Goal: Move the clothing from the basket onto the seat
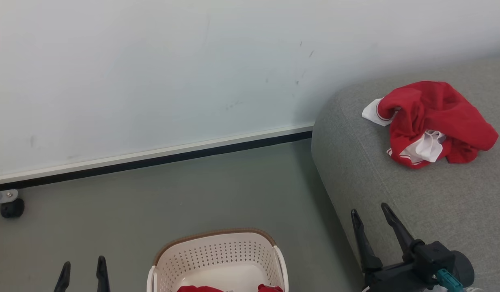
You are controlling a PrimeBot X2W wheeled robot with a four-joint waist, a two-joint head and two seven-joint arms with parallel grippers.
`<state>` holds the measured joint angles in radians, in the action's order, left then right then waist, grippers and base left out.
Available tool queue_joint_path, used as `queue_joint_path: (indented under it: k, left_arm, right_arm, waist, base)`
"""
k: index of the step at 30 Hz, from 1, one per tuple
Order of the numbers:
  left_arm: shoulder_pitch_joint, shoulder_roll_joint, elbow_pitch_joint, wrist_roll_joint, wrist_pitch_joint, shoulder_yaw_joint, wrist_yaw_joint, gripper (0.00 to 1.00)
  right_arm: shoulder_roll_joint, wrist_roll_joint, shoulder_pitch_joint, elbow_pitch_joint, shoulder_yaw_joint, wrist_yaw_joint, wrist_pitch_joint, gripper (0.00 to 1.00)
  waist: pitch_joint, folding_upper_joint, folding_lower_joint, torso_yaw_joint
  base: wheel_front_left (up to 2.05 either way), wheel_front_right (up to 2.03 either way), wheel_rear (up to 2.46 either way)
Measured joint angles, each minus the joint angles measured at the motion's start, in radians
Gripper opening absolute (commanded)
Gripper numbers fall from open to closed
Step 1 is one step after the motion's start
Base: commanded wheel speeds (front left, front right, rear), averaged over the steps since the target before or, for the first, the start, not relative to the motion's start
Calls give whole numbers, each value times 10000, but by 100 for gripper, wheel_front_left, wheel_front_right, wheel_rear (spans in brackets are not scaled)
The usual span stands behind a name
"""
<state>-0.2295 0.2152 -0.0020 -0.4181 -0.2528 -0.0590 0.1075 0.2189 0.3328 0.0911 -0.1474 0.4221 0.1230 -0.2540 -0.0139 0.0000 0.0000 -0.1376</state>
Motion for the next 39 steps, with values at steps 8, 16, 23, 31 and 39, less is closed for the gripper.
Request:
queue_joint_path:
  k: [8,16,23,31,39]
  left_arm:
    - [0,-52,-121,146,0,35,69,100]
    - [-1,-148,-198,215,0,90,69,100]
    - [-6,-161,-330,414,0,96,69,100]
    - [14,-155,-401,529,2,-276,-36,100]
    - [854,-146,-259,767,328,-1030,-389,100]
  right_arm:
    - [-46,-113,-31,247,-188,2,2,100]
    - [-96,-217,-92,439,-293,4,0,100]
    - [-134,-257,-211,552,-345,13,2,100]
    - [-136,-311,-177,800,-525,13,0,100]
    - [-92,-366,273,1152,-863,15,-25,100]
  waist:
    - [77,0,0,28]
    - [133,0,0,38]
    - [200,0,0,16]
    - [625,0,0,-85]
    - [1440,0,1,-188]
  base:
    - [0,0,0]
    - [0,0,0]
    - [0,0,0]
    - [0,0,0]
    - [0,0,0]
